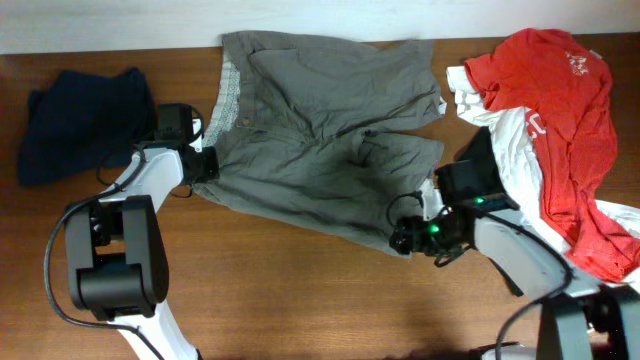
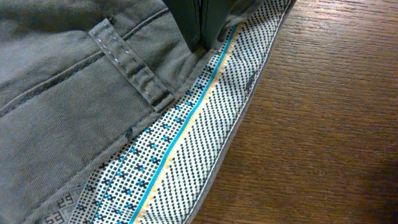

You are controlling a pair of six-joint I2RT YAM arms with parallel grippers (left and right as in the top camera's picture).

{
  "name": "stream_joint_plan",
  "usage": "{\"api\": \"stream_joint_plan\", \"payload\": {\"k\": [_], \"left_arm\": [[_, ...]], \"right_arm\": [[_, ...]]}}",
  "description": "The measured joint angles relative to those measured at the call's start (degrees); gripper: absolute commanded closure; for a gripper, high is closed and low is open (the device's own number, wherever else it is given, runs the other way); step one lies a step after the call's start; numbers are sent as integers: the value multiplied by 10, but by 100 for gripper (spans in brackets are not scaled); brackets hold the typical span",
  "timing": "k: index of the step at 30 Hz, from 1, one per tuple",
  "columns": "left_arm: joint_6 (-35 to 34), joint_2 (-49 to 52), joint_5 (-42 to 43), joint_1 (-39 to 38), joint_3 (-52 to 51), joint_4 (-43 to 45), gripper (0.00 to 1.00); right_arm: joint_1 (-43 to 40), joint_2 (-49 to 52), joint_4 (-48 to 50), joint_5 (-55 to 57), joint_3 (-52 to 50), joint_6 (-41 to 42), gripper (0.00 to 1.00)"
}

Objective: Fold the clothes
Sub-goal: 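Grip the left and right leg hems of the grey shorts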

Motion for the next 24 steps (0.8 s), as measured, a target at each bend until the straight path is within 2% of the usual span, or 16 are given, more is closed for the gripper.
{"api": "stream_joint_plan", "payload": {"k": [3,5,12,14,16,18,19,21,22,24], "left_arm": [[0,0,0,0,0,0,99],[0,0,0,0,0,0,100],[0,2,-3,0,6,-11,99],[0,5,-8,-2,12,-19,98],[0,8,-14,-4,19,-32,91],[1,12,-22,-6,30,-49,78],[3,15,-32,-7,37,-61,74],[3,18,-43,-7,45,-78,60],[2,21,-51,-6,53,-90,50],[9,26,-66,-3,70,-119,44]], "right_arm": [[7,28,5,12,0,16,29],[7,38,13,17,3,24,37],[25,48,45,22,7,51,49],[38,49,51,24,7,53,56],[56,50,52,31,7,61,72],[71,53,50,42,7,65,92],[76,55,48,46,7,74,96],[79,57,45,50,7,82,96],[79,57,46,51,7,84,96],[76,57,44,51,7,89,96]]}}
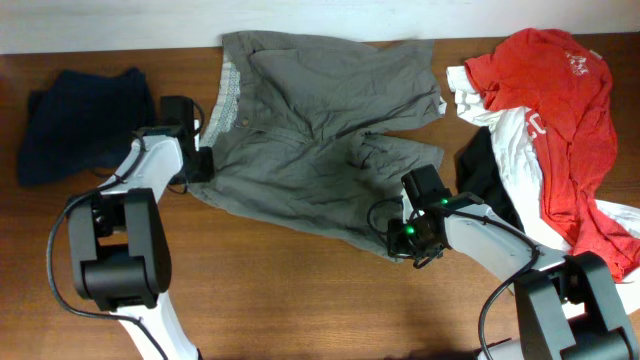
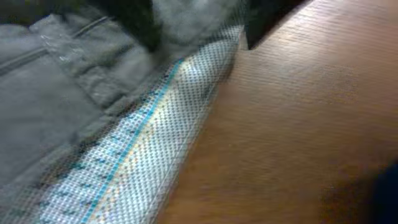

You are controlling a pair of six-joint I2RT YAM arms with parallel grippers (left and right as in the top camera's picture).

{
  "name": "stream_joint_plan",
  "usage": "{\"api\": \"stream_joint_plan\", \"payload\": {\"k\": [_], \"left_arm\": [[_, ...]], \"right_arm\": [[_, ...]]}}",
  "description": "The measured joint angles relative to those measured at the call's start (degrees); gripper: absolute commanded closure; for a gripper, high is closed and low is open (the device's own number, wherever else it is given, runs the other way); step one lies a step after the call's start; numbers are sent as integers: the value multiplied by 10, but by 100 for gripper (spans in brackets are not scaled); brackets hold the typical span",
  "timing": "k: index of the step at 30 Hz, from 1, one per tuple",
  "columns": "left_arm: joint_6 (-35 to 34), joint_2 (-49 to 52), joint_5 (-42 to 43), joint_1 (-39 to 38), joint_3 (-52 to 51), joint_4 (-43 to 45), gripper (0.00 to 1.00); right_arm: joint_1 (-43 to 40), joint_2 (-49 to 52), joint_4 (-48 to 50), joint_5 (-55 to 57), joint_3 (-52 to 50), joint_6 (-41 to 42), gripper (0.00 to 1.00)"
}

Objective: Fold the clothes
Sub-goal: 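Grip the left and right leg hems of the grey shorts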

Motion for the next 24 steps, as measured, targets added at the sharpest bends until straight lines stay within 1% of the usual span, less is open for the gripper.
{"api": "stream_joint_plan", "payload": {"k": [2,5,9,11,14,16,20,22,24], "left_arm": [[12,7,-6,3,17,-30,42],[29,11,-8,3,28,-52,39],[46,12,6,-3,33,-71,38],[41,12,27,-5,34,-86,39],[-10,13,55,-5,35,-120,39],[-59,13,69,-5,35,-137,39],[-150,15,102,-2,35,-148,38],[-187,15,119,2,35,-149,38],[-211,15,127,2,35,-149,38]], "right_arm": [[-14,0,-13,-1,0,2,96],[-47,0,-38,-4,4,-11,96],[-109,0,-62,-14,17,-38,96],[-140,0,-68,-17,29,-45,96],[-172,0,-71,-22,42,-49,96],[-183,0,-72,-22,50,-53,96],[-185,0,-70,-21,61,-55,96],[-185,0,-70,-19,62,-55,96],[-185,1,-70,-17,62,-55,96]]}}
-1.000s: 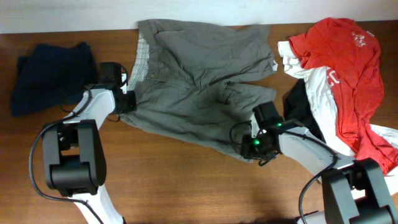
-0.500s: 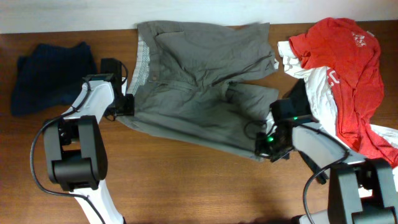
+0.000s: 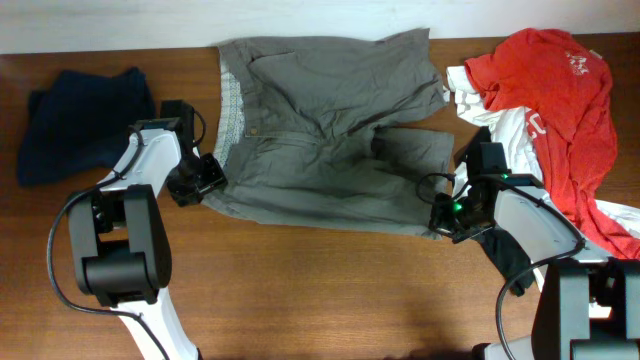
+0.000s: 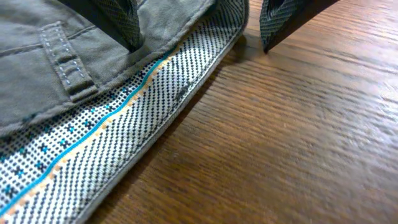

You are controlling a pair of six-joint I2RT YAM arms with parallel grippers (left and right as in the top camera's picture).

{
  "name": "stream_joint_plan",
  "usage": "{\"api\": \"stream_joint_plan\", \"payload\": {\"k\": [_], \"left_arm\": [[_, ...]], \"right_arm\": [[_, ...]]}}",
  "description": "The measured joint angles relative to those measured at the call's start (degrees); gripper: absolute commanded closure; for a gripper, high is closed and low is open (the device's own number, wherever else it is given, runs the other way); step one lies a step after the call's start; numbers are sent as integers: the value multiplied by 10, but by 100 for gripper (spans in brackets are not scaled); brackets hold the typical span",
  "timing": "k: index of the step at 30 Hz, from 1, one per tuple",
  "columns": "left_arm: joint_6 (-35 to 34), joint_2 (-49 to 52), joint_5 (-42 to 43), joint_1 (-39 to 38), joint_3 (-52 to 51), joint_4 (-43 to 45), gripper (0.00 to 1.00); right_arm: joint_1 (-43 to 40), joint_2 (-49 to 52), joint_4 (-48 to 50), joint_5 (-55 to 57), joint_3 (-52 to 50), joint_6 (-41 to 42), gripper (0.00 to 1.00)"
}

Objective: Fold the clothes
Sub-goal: 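Grip the left and right leg hems of the grey shorts, then lift the leg hems and fold them up toward the waistband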

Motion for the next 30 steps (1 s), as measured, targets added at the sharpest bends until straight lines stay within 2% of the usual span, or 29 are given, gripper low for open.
{"api": "stream_joint_plan", "payload": {"k": [6,8,11,12,14,15,24,30], "left_arm": [[-88,-2,13,0,-5,7,39],[-121,-5,14,0,-10,14,55],[-167,-9,19,1,-20,22,57],[-181,-11,21,1,-23,24,65],[-197,-12,24,1,-24,25,96],[-206,-12,27,1,-25,26,99],[-218,-12,52,4,-27,27,99],[-218,-25,47,5,-38,-7,99]], "right_arm": [[0,0,0,0,0,0,96],[0,0,0,0,0,0,96],[0,0,0,0,0,0,96],[0,0,0,0,0,0,96],[0,0,0,1,0,0,96],[0,0,0,0,0,0,96],[0,0,-18,0,2,12,96],[0,-36,-60,7,2,27,96]]}}
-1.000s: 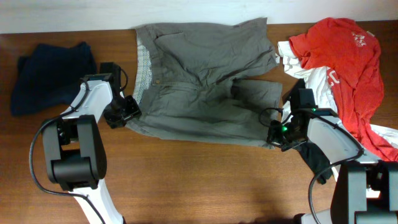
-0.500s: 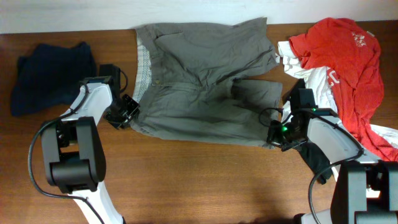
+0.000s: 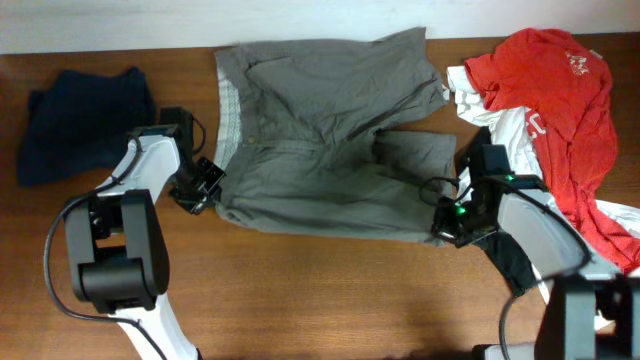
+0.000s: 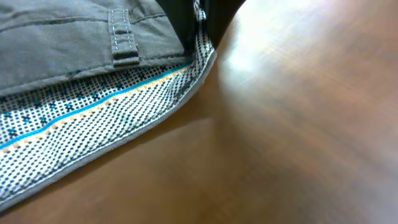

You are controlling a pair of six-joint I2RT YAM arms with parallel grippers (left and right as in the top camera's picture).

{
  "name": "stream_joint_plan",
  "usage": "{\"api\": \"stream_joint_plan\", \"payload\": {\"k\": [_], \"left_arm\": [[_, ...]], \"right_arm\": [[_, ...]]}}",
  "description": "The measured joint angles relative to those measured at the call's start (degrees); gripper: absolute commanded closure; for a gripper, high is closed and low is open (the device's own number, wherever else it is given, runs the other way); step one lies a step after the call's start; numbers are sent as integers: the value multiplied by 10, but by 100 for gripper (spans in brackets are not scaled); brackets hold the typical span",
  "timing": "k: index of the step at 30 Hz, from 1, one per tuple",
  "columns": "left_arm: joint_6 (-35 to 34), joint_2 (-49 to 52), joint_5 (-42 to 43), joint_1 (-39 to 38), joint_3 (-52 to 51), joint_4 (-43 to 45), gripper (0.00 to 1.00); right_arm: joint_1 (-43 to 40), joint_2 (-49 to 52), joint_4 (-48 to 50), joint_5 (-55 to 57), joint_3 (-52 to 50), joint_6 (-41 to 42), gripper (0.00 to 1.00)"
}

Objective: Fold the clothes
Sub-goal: 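Lift the leg hems and fold them up toward the waistband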

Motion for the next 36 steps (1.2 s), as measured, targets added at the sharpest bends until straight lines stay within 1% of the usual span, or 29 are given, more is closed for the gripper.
{"api": "stream_joint_plan", "payload": {"k": [4,10,16,19,28,31,33,34,36], "left_arm": [[0,-33,-17,-1,-17,-29,99],[0,-124,-28,-5,-18,-67,99],[0,-198,-34,-9,-18,-113,99],[0,-225,-37,-10,-18,-130,99],[0,-322,-58,-12,-18,-180,99],[0,-356,-65,-12,-18,-179,99],[0,-368,-71,-12,-18,-167,99],[0,-371,-75,-12,-18,-151,99],[0,-370,-80,-13,-19,-120,99]], "right_arm": [[0,-48,-40,4,0,11,96],[0,-115,-105,12,1,31,96],[0,-222,-179,24,2,47,96],[0,-260,-204,26,2,51,96],[0,-322,-276,19,20,62,96],[1,-331,-273,23,52,68,96],[1,-331,-228,28,69,73,96],[2,-325,-195,31,78,75,96],[4,-310,-162,32,83,76,96]]}}
